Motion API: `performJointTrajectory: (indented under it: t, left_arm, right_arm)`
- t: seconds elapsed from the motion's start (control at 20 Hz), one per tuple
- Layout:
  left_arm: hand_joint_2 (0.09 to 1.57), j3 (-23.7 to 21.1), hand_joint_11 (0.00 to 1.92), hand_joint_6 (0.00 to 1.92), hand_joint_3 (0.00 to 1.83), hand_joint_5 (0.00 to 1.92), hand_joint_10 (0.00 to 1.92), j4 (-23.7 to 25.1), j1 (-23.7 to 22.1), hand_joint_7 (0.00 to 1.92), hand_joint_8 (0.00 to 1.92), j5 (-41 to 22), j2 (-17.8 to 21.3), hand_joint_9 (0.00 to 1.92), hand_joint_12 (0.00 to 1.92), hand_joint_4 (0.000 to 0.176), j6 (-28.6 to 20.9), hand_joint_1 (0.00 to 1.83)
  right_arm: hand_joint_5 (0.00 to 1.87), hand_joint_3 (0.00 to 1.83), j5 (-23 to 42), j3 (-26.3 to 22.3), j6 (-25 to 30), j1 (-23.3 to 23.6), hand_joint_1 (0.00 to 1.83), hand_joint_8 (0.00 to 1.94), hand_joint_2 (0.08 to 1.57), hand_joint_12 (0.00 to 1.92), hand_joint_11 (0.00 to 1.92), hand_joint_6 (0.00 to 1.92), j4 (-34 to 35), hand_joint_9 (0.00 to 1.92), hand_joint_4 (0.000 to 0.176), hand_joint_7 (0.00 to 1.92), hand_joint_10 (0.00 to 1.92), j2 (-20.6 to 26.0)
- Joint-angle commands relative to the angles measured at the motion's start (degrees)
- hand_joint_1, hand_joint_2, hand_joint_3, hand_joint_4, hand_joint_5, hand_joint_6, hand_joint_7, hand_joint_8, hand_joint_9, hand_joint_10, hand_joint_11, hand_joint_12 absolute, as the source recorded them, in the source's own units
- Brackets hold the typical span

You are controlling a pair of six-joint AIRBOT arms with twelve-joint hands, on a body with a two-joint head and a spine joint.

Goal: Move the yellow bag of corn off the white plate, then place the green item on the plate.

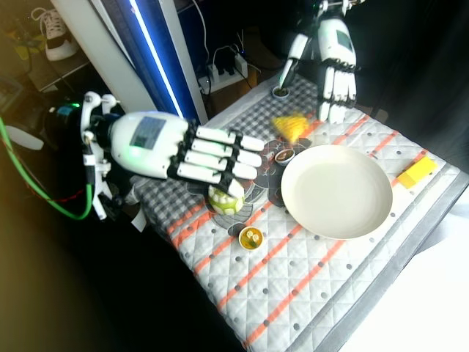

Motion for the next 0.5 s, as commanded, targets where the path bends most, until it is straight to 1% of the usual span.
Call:
performJointTrajectory:
  t: [0.0, 0.05, 0.1, 0.15, 0.2, 0.25, 0.3, 0.35, 0.4, 0.45]
  left_arm:
    - [1.09, 0.1, 0.00, 0.00, 0.00, 0.07, 0.04, -1.2, -0.1, 0.02, 0.00, -10.7, 0.3, 0.08, 1.31, 0.017, -0.4, 0.56]
    - [1.12, 0.2, 0.00, 0.01, 0.00, 0.04, 0.02, -2.8, 0.4, 0.03, 0.00, -13.9, 0.3, 0.06, 0.91, 0.023, -0.7, 0.55]
    - [1.17, 0.2, 0.00, 0.01, 0.00, 0.03, 0.00, -3.4, 0.7, 0.01, 0.01, -16.0, 0.3, 0.01, 0.18, 0.000, -1.4, 0.53]
    - [1.17, 0.3, 0.00, 0.01, 0.00, 0.03, 0.00, -4.2, 1.2, 0.01, 0.01, -18.3, 0.5, 0.01, 0.18, 0.000, -2.4, 0.53]
    - [1.24, 0.8, 0.00, 0.01, 0.00, 0.04, 0.00, -4.8, 1.9, 0.02, 0.02, -20.9, 0.5, 0.00, 0.32, 0.008, -4.5, 0.43]
    - [1.24, 1.4, 0.00, 0.01, 0.00, 0.06, 0.02, -5.0, 2.4, 0.07, 0.02, -22.9, 0.4, 0.07, 0.63, 0.000, -7.3, 0.39]
    - [1.23, 2.6, 0.00, 0.01, 0.00, 0.06, 0.02, -5.2, 3.2, 0.07, 0.01, -25.5, -0.1, 0.06, 0.69, 0.000, -11.5, 0.41]
    - [1.26, 3.3, 0.00, 0.00, 0.00, 0.06, 0.02, -5.5, 3.7, 0.06, 0.00, -27.1, -0.5, 0.02, 0.48, 0.000, -13.9, 0.43]
    - [1.26, 3.8, 0.00, 0.01, 0.00, 0.09, 0.02, -6.2, 4.2, 0.06, 0.00, -28.4, -0.8, 0.03, 0.54, 0.011, -15.0, 0.41]
    - [1.28, 3.9, 0.00, 0.01, 0.00, 0.10, 0.02, -6.7, 4.5, 0.05, 0.00, -29.5, -1.1, 0.04, 0.60, 0.013, -15.4, 0.39]
  right_arm:
    - [0.00, 0.00, 7.1, 0.0, 0.8, 0.3, 0.48, 0.00, 1.20, 0.74, 0.00, 0.00, -0.6, 0.05, 0.091, 0.00, 0.02, 0.3]
    - [0.00, 0.00, 7.0, 0.0, 1.6, 0.3, 0.49, 0.01, 1.17, 0.96, 0.00, 0.00, -0.9, 0.11, 0.078, 0.05, 0.04, 0.6]
    - [0.00, 0.00, 7.0, 0.0, 2.0, 0.2, 0.50, 0.01, 1.16, 0.93, 0.00, 0.00, -0.9, 0.10, 0.086, 0.05, 0.04, 0.8]
    - [0.00, 0.00, 6.9, 0.1, 2.2, -0.3, 0.50, 0.01, 1.16, 0.93, 0.00, 0.00, -0.8, 0.10, 0.086, 0.05, 0.04, 0.8]
    - [0.00, 0.00, 6.8, 0.3, 2.5, -1.0, 0.56, 0.00, 1.17, 0.94, 0.00, 0.00, -0.5, 0.12, 0.028, 0.04, 0.04, 0.8]
    - [0.00, 0.00, 6.5, 0.5, 2.8, -1.7, 0.59, 0.00, 1.17, 0.69, 0.00, 0.00, -0.1, 0.07, 0.053, 0.01, 0.02, 0.7]
    - [0.00, 0.00, 5.7, 1.0, 3.1, -2.7, 0.61, 0.00, 1.18, 0.63, 0.00, 0.00, 0.4, 0.06, 0.051, 0.00, 0.01, 0.4]
    - [0.00, 0.00, 4.8, 1.5, 3.2, -3.0, 0.64, 0.00, 1.17, 0.77, 0.00, 0.00, 0.6, 0.10, 0.034, 0.02, 0.03, -0.1]
    - [0.00, 0.00, 3.3, 2.2, 3.3, -3.1, 0.66, 0.00, 1.17, 0.84, 0.00, 0.00, 0.8, 0.12, 0.025, 0.03, 0.03, -0.8]
    - [0.00, 0.00, 1.8, 3.0, 3.5, -3.1, 0.68, 0.00, 1.17, 0.80, 0.00, 0.00, 0.9, 0.11, 0.026, 0.02, 0.02, -1.7]
